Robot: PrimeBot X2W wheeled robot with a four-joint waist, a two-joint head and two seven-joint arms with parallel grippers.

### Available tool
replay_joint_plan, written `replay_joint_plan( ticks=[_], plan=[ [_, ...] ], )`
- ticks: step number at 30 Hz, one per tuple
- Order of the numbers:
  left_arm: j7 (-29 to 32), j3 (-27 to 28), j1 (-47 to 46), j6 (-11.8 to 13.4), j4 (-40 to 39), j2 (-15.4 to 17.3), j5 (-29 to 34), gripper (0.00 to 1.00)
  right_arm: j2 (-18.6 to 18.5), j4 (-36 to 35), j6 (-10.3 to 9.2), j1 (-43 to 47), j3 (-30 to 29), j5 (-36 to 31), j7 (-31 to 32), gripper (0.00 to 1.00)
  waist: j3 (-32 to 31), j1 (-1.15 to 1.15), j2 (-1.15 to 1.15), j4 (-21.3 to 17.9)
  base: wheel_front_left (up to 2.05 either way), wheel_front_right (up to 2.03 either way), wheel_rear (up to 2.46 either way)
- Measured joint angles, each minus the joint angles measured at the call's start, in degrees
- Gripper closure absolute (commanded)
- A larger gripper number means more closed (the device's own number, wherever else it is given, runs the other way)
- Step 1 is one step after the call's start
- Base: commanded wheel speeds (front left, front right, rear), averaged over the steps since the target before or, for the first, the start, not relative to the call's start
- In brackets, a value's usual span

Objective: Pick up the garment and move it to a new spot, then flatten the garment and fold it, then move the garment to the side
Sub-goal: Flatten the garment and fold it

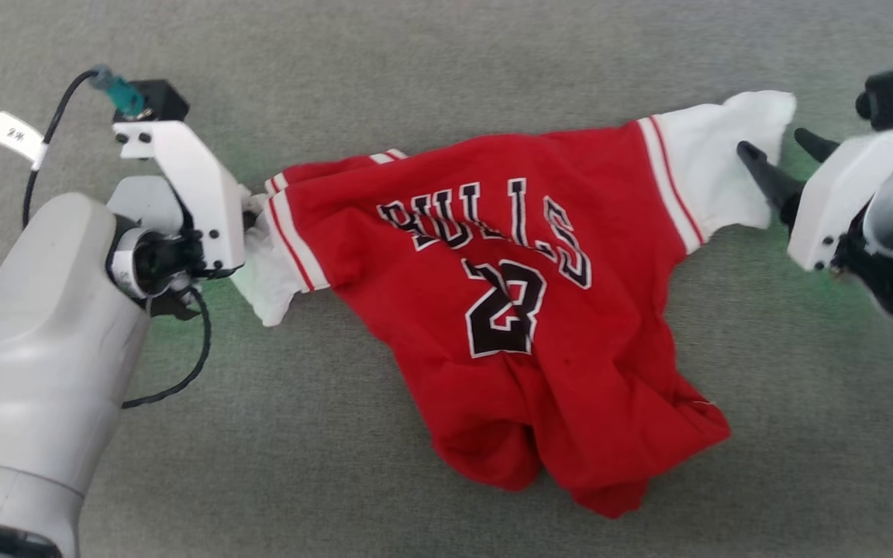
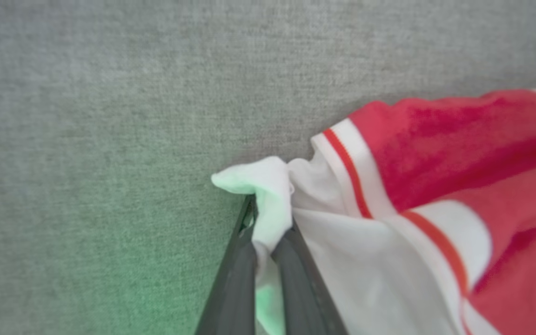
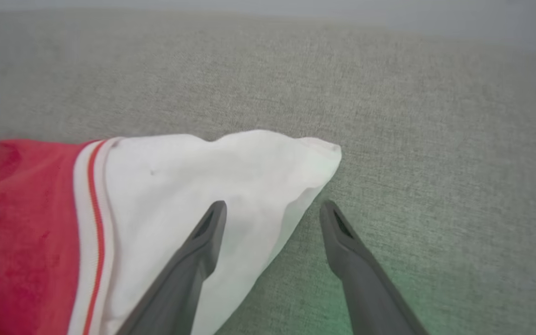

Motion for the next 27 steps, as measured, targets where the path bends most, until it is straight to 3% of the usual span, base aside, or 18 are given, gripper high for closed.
replay_joint_plan(
  ticks=[9,10,11,12,20,27],
  plan=[
    [-1.78,-0.69,-3.64,-1.86,2.81,-2.63,0.08,1.0,-0.22,11.84,0.02,-10.39,3.12,4.17,14.29,0.0,2.5,0.0,0.0,2.88,0.0,0.0,0.0],
    [-2.04,-0.76,-3.91,-2.11,3.26,-2.81,0.08,1.0,-0.07,12.94,0.02,-11.41,3.43,4.82,16.34,0.22,2.65,0.0,0.0,3.09,0.0,0.0,0.0],
    [-2.32,-0.81,-4.16,-2.35,3.76,-2.98,0.08,1.0,-0.09,13.65,0.01,-12.29,3.97,4.95,17.86,0.22,2.73,0.0,0.0,3.25,0.0,0.0,0.0],
    [-2.49,-0.8,-4.43,-2.53,4.31,-3.15,0.08,1.0,-0.04,14.1,0.01,-12.93,4.27,5.35,19.04,1.0,2.76,0.0,0.0,3.37,0.0,0.0,0.0],
    [-4.12,-0.92,-7.31,-3.38,7.62,-2.38,0.58,1.0,-1.9,12.72,0.0,-13.78,7.53,7.89,18.3,1.0,0.29,0.0,0.0,3.0,0.0,0.0,0.0],
    [-5.88,-0.49,-12.9,-4.54,6.48,-0.18,1.33,1.0,-6.02,5.76,0.0,-16.12,8.67,9.8,14.55,1.0,-4.34,0.0,0.0,1.61,0.0,0.0,0.0]
  ],
)
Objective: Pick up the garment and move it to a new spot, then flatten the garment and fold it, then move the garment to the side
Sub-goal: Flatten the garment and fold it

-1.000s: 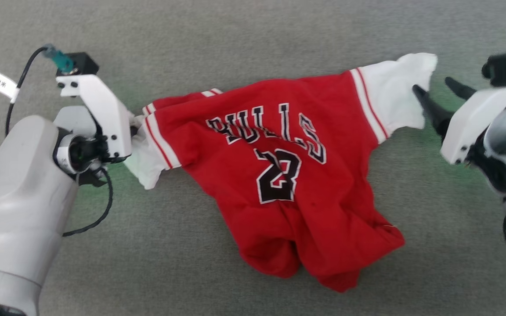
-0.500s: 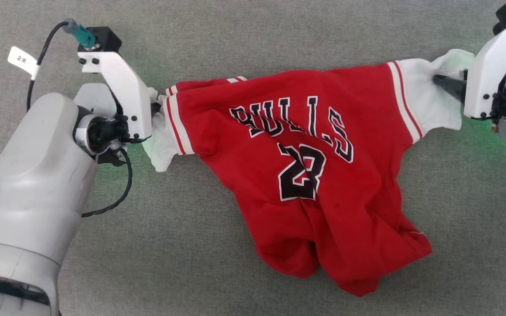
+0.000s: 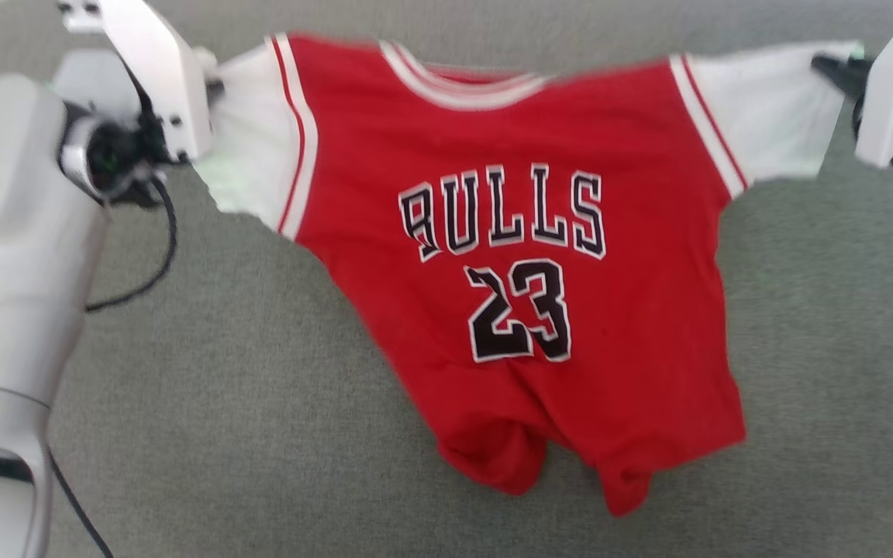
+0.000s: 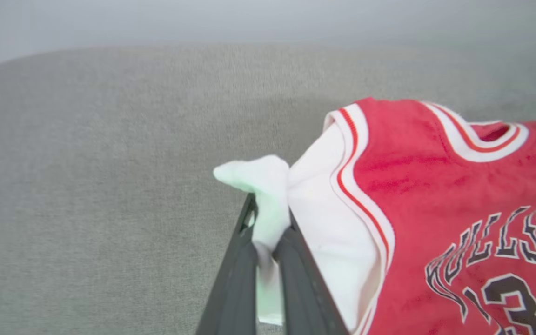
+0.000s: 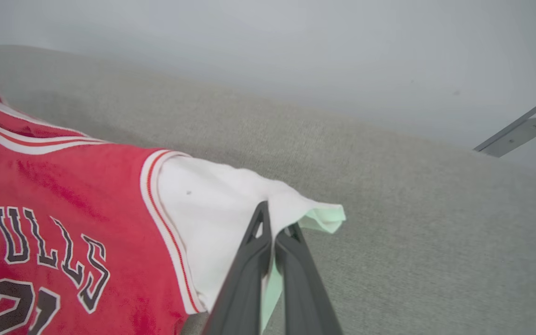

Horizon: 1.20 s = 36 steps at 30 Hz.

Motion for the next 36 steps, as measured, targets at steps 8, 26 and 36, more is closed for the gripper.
replay_joint_plan(
  ticks=[8,26,36],
  plan=[
    [-1.36,-0.16,-5.03,-0.58,-1.93,1.85,1.25,1.0,-1.72,-5.99,0.0,-2.88,1.08,1.86,-3.66,1.0,-6.34,0.0,0.0,-2.01,0.0,0.0,0.0],
    [-6.41,0.52,-14.18,-1.01,-0.85,3.23,2.81,1.0,2.18,-2.31,0.0,-13.54,2.26,1.42,-9.55,1.0,-14.94,0.0,0.0,-7.5,0.0,0.0,0.0],
    [-23.41,0.27,-24.89,1.04,1.74,1.66,8.36,1.0,5.15,9.76,0.01,-24.69,3.35,-10.79,-29.38,1.0,-6.81,0.0,0.0,-7.79,0.0,0.0,0.0]
  ],
)
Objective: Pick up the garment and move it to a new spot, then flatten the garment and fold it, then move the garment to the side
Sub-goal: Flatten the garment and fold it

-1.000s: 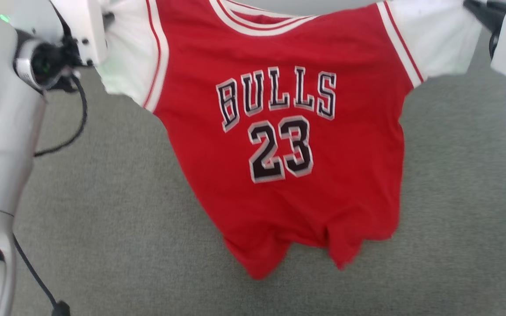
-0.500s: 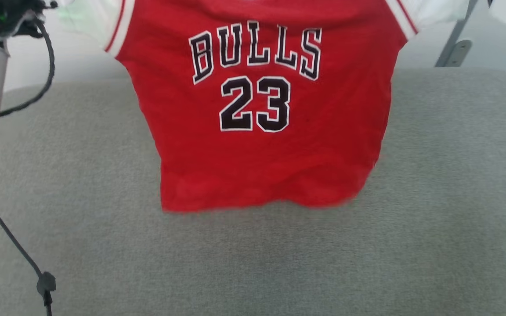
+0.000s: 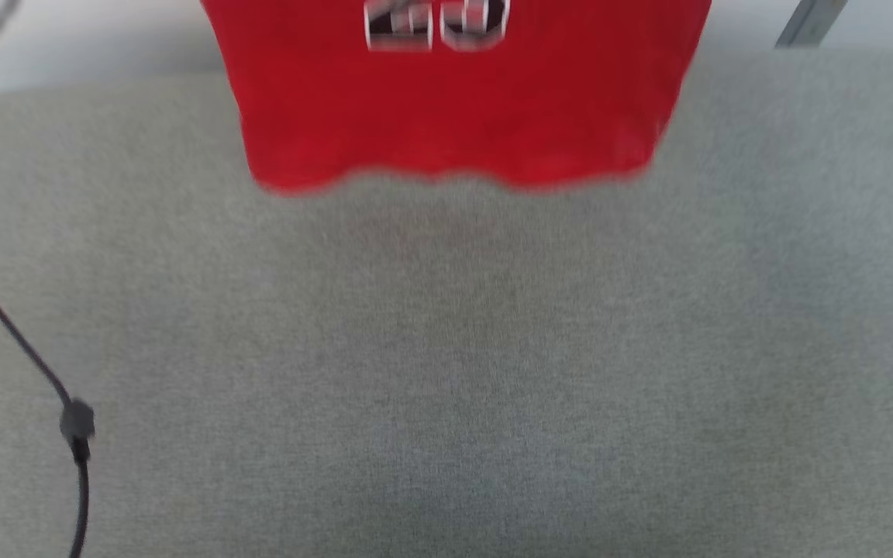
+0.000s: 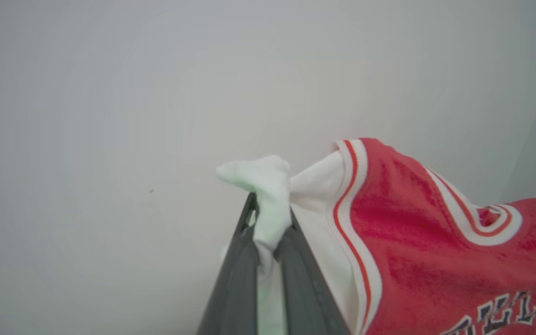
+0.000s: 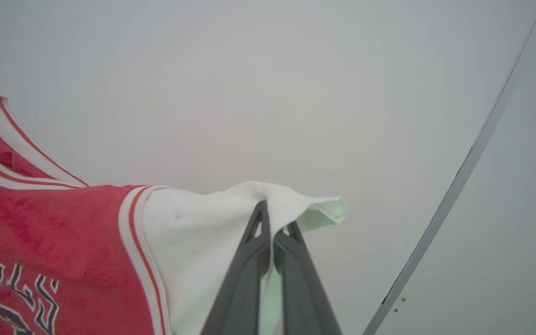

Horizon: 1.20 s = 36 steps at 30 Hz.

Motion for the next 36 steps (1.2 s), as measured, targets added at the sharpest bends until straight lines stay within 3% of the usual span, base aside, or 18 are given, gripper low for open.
replay_joint_plan(
  ticks=[6,10,16,23,29,36],
  plan=[
    [-15.12,-0.58,-8.05,0.49,1.42,-0.68,4.69,1.0,2.13,7.99,-0.01,-8.37,-2.04,-10.79,-17.07,1.0,6.41,0.0,0.0,-0.04,0.0,0.0,0.0],
    [-23.72,-0.62,-11.12,-0.29,3.37,-2.08,5.88,1.0,2.81,10.69,-0.01,-12.06,-3.74,-18.73,-20.07,1.0,10.19,0.0,0.0,0.31,0.0,0.0,0.0],
    [-26.04,-2.57,-8.33,-2.56,10.25,-2.8,6.32,1.0,5.02,11.92,0.0,-8.85,-5.91,-23.79,-20.31,1.0,13.47,0.0,0.0,1.88,0.0,0.0,0.0],
    [-19.71,-5.54,-2.18,-4.14,15.82,-4.35,4.78,1.0,7.34,15.73,0.0,-2.63,-3.39,-18.95,-18.44,1.0,13.53,0.0,0.0,3.45,0.0,0.0,0.0],
    [-4.69,-9.55,5.87,-4.43,14.22,-6.34,-0.96,1.0,7.39,12.55,-0.01,5.22,0.9,-6.34,-8.6,1.0,11.61,0.0,0.0,4.61,0.0,0.0,0.0],
    [6.34,-12.94,17.16,-4.48,5.47,-1.42,-8.57,1.0,-0.7,-3.49,-0.01,18.23,9.56,6.97,2.47,1.0,8.68,0.0,0.0,5.41,0.0,0.0,0.0]
  ],
)
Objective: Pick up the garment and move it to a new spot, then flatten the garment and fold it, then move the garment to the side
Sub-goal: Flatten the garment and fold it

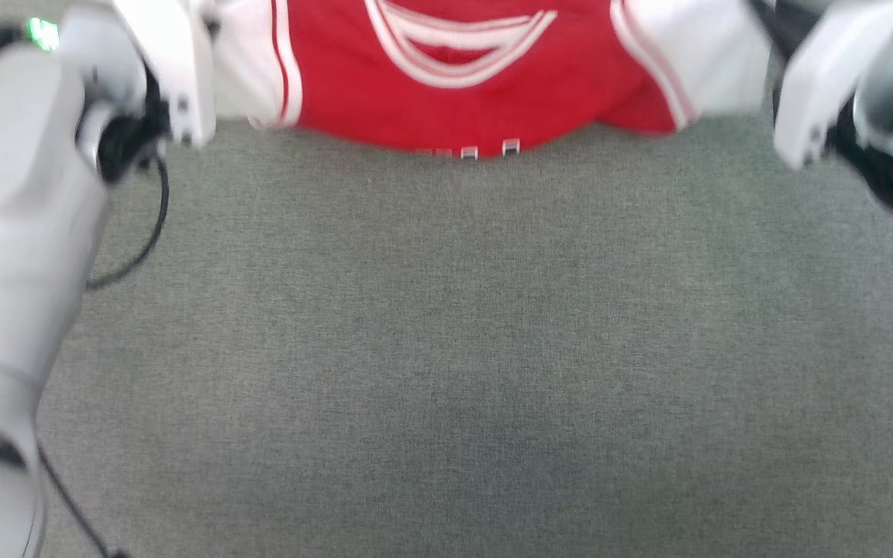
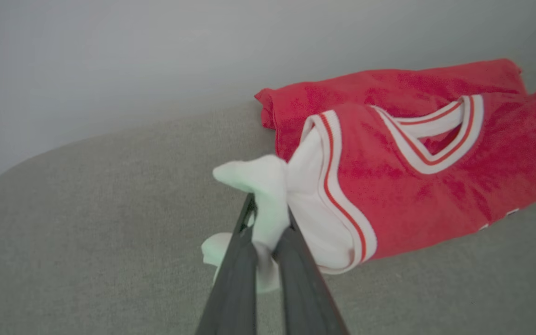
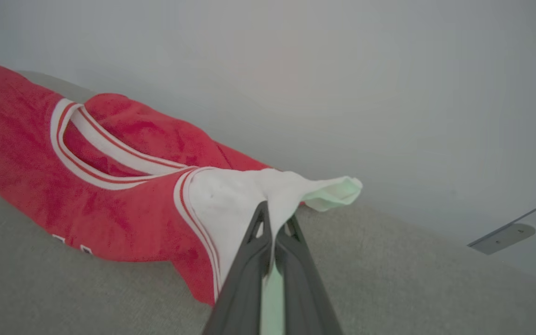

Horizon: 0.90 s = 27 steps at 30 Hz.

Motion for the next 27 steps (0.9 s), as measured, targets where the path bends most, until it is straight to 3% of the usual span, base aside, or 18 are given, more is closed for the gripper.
replay_joint_plan(
  ticks=[6,10,14,20,27],
  plan=[
    [4.55,-1.1,10.54,0.11,-9.22,5.16,-3.3,1.0,-8.65,-14.08,0.0,11.01,1.0,9.02,5.79,1.0,-1.83,0.0,0.0,0.15,0.0,0.0,0.0],
    [7.19,-1.24,19.3,2.87,-18.52,9.36,-4.94,1.0,-13.67,-22.28,0.0,19.16,1.24,12.06,8.44,1.0,-2.8,0.0,0.0,0.09,0.0,0.0,0.0],
    [9.46,-1.1,29.59,8.21,-31.14,14.73,-7.05,1.0,-18.76,-29.07,0.0,27.15,1.23,13.59,9.9,1.0,-3.3,0.0,0.0,-0.15,0.0,0.0,0.0],
    [11.25,-0.23,44.56,17.74,-49.25,22.43,-10.51,1.0,-22.79,-34.37,0.0,37.02,-1.86,16.27,11.31,1.0,-3.04,0.0,0.0,-0.57,0.0,0.0,0.0],
    [14.49,-1.98,54.21,23.87,-59.93,28.0,-11.77,1.0,-26.2,-39.91,0.0,45.32,-1.79,16.21,15.28,1.0,-3.31,0.0,0.0,-0.56,0.0,0.0,0.0]
  ],
)
